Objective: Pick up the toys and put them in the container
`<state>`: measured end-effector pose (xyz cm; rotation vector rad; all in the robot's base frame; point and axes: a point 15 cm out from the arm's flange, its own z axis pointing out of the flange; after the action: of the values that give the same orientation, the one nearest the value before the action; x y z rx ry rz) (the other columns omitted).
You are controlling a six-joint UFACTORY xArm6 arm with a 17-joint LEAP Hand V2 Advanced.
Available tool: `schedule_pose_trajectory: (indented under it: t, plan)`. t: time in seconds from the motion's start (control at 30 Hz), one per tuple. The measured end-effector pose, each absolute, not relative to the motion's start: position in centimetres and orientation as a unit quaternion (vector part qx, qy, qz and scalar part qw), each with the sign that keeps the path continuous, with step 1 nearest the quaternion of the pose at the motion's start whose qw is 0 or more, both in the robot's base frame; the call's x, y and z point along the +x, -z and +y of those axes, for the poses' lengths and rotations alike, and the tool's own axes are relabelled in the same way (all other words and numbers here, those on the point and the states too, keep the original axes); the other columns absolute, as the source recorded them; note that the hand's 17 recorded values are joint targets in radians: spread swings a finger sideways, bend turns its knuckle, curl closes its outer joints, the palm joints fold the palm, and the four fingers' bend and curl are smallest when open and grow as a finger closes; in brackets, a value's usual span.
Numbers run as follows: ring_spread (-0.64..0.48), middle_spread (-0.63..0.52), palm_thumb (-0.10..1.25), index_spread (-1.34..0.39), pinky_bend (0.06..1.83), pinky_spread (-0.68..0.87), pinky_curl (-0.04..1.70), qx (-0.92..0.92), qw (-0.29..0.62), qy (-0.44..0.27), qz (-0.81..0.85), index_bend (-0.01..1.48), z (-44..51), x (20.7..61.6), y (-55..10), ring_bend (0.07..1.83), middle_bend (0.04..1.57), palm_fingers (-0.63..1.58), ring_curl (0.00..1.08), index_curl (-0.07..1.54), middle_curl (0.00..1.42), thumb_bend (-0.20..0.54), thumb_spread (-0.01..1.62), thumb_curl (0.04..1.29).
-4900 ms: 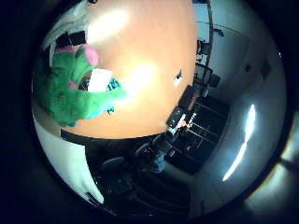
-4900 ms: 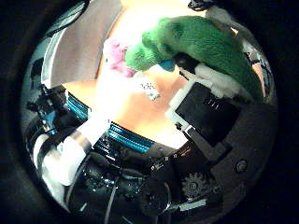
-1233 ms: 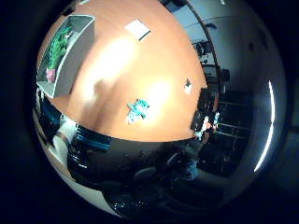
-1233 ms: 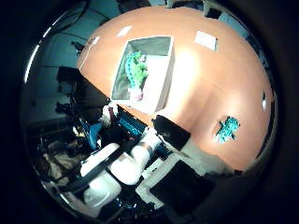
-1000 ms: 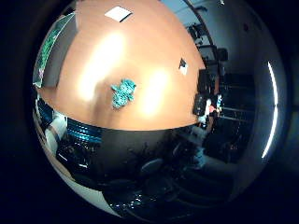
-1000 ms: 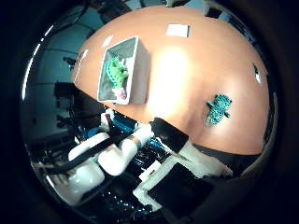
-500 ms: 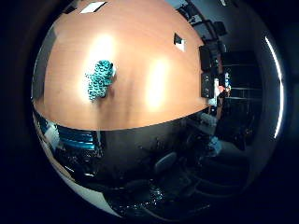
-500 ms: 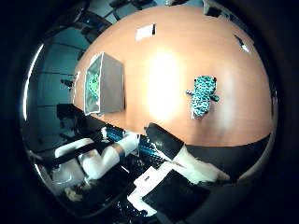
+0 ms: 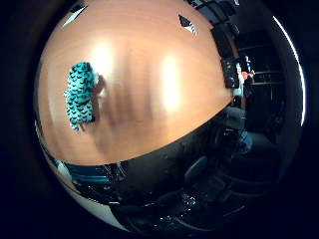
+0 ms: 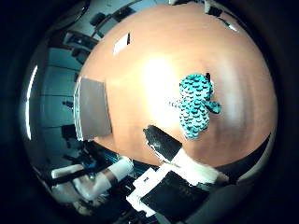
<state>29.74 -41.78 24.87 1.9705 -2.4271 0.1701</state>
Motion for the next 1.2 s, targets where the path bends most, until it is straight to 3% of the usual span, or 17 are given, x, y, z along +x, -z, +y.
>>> schedule_pose_trajectory:
  t: [0.23,0.4,0.67,1.2]
  plan:
    - [0.2,0.18,0.28,-0.17,0.27,0.44,0.27,0.562,0.021,-0.031,-0.826,0.2,-41.9,28.7,-23.2,0.3,0.18,0.31,0.2,0.34,0.32,-0.04,1.01,0.26]
    - [0.29,0.25,0.18,-0.08,0.26,0.47,0.28,0.496,0.096,0.029,-0.862,0.18,-41.3,24.5,-21.8,0.3,0.18,0.27,0.21,0.35,0.29,-0.034,0.97,0.25]
    - [0.35,0.29,0.21,-0.02,0.31,0.52,0.3,0.45,0.091,0.035,-0.888,0.19,-40.3,25.4,-20.9,0.22,0.18,0.23,0.2,0.36,0.28,-0.024,0.99,0.27]
    - [0.34,0.29,0.33,0.0,0.27,0.5,0.3,0.426,0.077,0.064,-0.899,0.19,-40.1,27.7,-15.6,0.18,0.2,0.17,0.17,0.36,0.3,-0.023,0.99,0.28]
